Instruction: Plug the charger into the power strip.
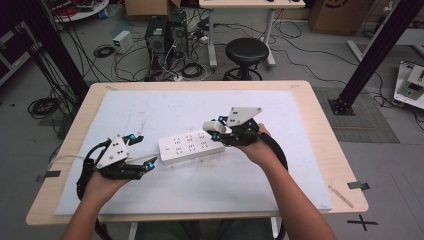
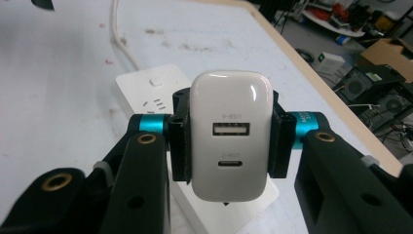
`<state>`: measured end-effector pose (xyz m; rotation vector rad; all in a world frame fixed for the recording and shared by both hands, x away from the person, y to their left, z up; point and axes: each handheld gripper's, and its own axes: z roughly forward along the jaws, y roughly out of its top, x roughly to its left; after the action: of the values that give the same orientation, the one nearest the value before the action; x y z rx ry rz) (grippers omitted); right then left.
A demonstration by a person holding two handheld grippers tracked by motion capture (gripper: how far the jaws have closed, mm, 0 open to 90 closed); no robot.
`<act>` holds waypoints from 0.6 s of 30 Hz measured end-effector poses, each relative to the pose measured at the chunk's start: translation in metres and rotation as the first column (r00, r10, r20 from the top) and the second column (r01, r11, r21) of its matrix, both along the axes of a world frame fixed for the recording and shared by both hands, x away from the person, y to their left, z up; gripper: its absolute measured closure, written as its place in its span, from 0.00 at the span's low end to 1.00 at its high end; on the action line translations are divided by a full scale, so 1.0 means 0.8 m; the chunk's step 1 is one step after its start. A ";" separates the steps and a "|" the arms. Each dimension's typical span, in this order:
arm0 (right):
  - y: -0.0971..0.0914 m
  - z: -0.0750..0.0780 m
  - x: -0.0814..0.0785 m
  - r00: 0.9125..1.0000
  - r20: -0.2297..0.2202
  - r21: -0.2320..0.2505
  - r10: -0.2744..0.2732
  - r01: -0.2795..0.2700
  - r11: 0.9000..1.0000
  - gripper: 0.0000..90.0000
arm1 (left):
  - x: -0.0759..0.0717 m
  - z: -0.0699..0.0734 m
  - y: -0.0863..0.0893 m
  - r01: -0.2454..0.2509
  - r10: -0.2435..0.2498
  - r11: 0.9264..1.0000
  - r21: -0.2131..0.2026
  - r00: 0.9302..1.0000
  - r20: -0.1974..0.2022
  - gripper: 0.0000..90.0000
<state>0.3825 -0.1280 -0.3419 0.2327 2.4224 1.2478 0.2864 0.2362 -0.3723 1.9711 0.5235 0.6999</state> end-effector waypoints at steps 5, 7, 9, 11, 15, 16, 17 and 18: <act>0.016 0.011 0.016 0.998 -0.026 -0.106 0.057 -0.060 0.993 0.70 | -0.004 0.000 0.005 -0.004 0.004 1.000 0.010 1.000 -0.004 0.26; 0.023 0.012 0.022 0.996 -0.045 -0.155 0.075 -0.081 0.985 0.70 | -0.005 -0.001 0.006 -0.005 0.005 1.000 0.012 1.000 -0.004 0.26; 0.030 0.013 0.029 0.993 -0.068 -0.205 0.094 -0.106 0.973 0.70 | -0.006 -0.001 0.007 -0.007 0.007 1.000 0.017 1.000 -0.007 0.26; 0.038 0.013 0.034 0.989 -0.093 -0.249 0.113 -0.133 0.959 0.70 | -0.006 -0.001 0.007 -0.006 0.006 1.000 0.018 1.000 -0.007 0.26; 0.049 0.014 0.039 0.983 -0.129 -0.328 0.130 -0.166 0.930 0.70 | -0.008 -0.002 0.007 -0.003 0.003 1.000 0.024 1.000 -0.007 0.26; 0.052 0.015 0.042 0.980 -0.140 -0.343 0.140 -0.181 0.922 0.70 | -0.008 -0.002 0.007 -0.001 0.001 1.000 0.026 1.000 -0.008 0.26; 0.059 0.017 0.046 0.977 -0.155 -0.381 0.148 -0.198 0.903 0.70 | -0.008 -0.003 0.007 0.000 0.000 1.000 0.028 1.000 -0.008 0.26; 0.061 0.018 0.047 0.975 -0.159 -0.393 0.153 -0.205 0.896 0.70 | -0.009 -0.003 0.007 -0.002 0.002 1.000 0.024 1.000 -0.012 0.26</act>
<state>0.4205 -0.0792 -0.3277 -0.0384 2.7967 0.7813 0.2793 0.2417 -0.3748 1.9987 0.5263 0.6989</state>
